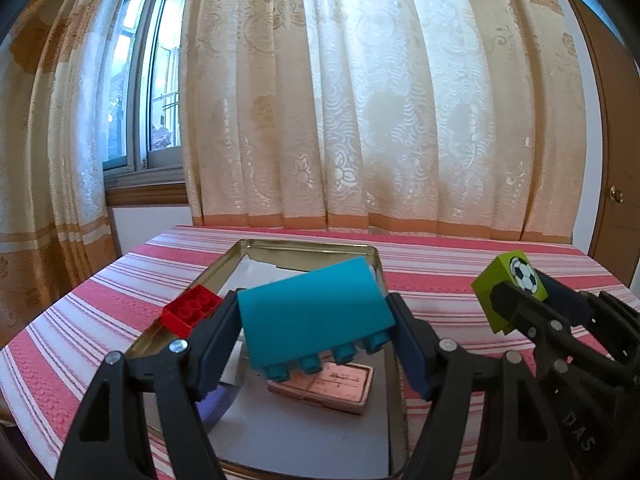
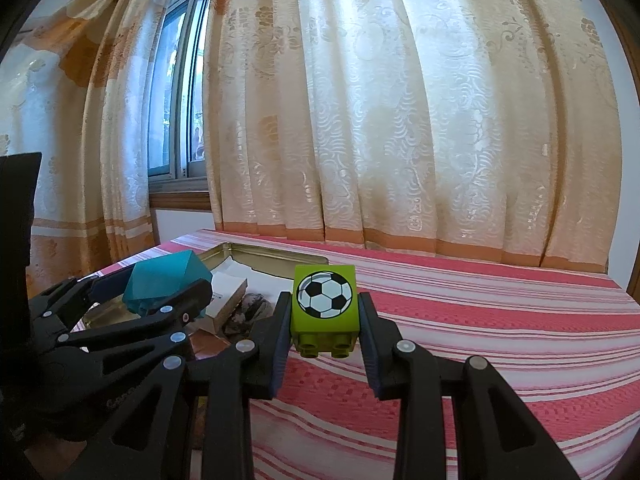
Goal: Organize rigid objects
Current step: 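Move the teal and green bricks over the gold tray with both grippers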
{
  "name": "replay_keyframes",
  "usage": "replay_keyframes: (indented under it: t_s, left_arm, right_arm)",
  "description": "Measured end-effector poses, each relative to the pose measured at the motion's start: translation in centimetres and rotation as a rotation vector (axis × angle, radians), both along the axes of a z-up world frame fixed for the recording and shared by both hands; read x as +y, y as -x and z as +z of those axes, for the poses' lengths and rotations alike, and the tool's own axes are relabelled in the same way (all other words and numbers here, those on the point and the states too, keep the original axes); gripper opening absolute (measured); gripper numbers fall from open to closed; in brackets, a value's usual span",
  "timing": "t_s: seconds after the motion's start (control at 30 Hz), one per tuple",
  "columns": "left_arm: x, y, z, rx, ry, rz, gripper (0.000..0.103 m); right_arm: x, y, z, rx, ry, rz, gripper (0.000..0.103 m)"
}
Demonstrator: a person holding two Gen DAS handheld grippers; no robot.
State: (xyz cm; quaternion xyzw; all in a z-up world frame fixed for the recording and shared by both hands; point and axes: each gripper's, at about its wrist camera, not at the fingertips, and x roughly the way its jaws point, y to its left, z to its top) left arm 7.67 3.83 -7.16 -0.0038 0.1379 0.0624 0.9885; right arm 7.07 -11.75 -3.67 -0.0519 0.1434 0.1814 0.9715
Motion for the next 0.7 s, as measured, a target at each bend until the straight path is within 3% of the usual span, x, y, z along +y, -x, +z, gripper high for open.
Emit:
replay_keyframes:
  t_s: [0.7]
  left_arm:
    - [2.5, 0.1, 0.1, 0.008, 0.004, 0.034, 0.072]
  right_arm:
    - [2.6, -0.2, -0.2, 0.009, 0.019, 0.049, 0.034]
